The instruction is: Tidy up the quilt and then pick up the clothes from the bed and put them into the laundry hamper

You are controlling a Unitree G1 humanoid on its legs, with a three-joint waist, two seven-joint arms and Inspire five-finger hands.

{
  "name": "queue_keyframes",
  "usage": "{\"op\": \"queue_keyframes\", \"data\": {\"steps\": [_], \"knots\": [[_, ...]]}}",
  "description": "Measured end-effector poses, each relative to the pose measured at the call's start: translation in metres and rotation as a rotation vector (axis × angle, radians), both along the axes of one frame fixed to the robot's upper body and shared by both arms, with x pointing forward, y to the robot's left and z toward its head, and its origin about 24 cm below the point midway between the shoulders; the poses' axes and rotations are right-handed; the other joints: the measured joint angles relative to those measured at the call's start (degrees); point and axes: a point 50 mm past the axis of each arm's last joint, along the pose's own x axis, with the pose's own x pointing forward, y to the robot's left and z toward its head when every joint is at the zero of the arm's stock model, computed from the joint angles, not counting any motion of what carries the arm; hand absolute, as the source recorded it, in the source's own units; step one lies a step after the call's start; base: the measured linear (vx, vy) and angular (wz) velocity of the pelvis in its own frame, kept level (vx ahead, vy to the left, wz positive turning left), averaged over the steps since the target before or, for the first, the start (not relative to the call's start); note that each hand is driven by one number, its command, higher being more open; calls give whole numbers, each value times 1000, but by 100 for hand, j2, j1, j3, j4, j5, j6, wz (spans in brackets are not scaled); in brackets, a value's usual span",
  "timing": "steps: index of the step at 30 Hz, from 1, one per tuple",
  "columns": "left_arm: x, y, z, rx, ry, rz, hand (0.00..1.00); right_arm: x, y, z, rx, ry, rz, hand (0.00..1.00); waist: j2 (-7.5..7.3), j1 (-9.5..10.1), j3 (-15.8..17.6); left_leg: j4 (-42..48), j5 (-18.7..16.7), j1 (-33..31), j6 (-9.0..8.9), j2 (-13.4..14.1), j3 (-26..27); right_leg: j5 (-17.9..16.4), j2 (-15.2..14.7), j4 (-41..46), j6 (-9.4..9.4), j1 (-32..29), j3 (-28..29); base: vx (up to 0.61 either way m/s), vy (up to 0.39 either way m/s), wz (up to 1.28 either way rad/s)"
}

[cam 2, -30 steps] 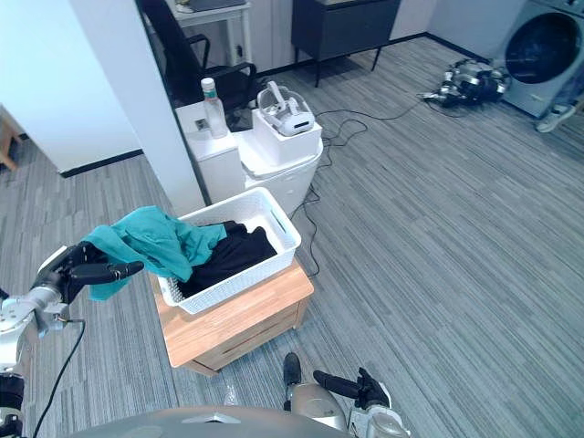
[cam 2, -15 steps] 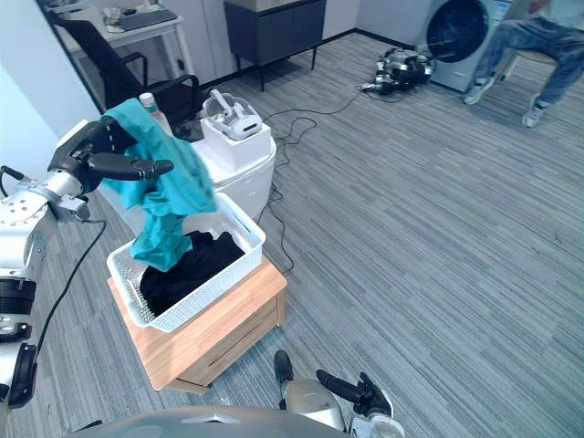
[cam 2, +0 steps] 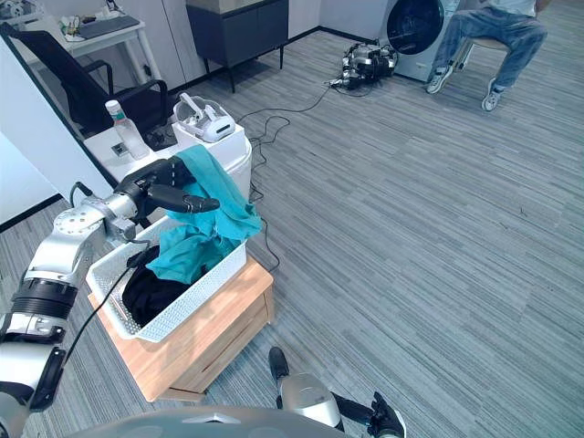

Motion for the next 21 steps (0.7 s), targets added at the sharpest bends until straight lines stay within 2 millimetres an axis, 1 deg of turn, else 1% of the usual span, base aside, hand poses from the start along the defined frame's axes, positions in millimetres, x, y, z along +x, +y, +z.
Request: {"op": "queue_keyframes", "data": {"steps": [3,5,7,9,11,13,15,16,17,18,20,21], "knots": [[-10,9,-20,-5,61,66,100,-1,-2,0,-20,6,-11,100,-1,10,14,-78,45,-33,14,-12,-126,11,-41,0,-20,-17,-119,20,15,15],[-14,14,-25,-12,72,98,100,1,-2,1,-23,3,-11,100,-13,31,36,-79,75,-79,0,-16,-195,12,-69,0,-26,-37,-178,24,15,21],[-23,24,-27,-31,67,147,100,4,-3,2,-37,-4,-15,100,-23,45,67,-75,104,-176,32,-32,-285,16,-131,0,-27,-86,-284,19,26,26],[-34,34,-30,-42,64,182,100,3,-3,2,-44,-1,-19,100,-25,147,78,-71,120,-199,43,-30,-362,15,-152,0,-27,-83,-348,20,29,17],[-44,39,-33,-46,65,201,100,4,-3,2,-51,0,-23,100,-25,219,84,-70,134,-217,62,-32,-449,10,-191,-1,-28,-72,-437,18,35,21],[-54,45,-38,-49,81,214,100,4,-3,2,-55,-1,-24,100,-25,330,85,-69,140,-218,71,-37,-494,-15,-213,-2,-53,-52,-480,1,39,17],[-70,55,-49,-45,123,227,100,6,-2,2,-53,-3,-13,100,-48,405,97,-82,143,-225,86,-36,-545,-46,-249,-2,-57,-7,-577,-28,27,17],[-74,57,-53,-41,138,227,100,6,-2,2,-53,-5,-12,100,-53,427,101,-92,137,-226,97,-33,-554,-49,-252,-2,-60,1,-587,-28,12,14],[-82,62,-60,-15,173,227,100,7,-2,2,-53,-8,-12,100,-54,488,102,-102,112,-229,141,-27,-554,-58,-253,-2,-72,5,-603,-27,12,7],[-92,66,-68,10,210,225,100,8,-2,3,-53,-13,-16,100,-51,517,104,-118,109,-237,147,-14,-564,-65,-254,-1,-85,6,-645,-14,9,8],[-104,70,-78,47,268,209,100,10,-3,4,-59,-23,-17,100,-39,537,110,-119,113,-256,141,4,-620,-61,-257,0,-108,5,-714,20,13,13],[-109,71,-82,84,301,180,100,11,-3,4,-60,-25,-17,100,-35,581,110,-104,135,-282,102,19,-651,-65,-253,-1,-116,-4,-741,35,16,13]]}}
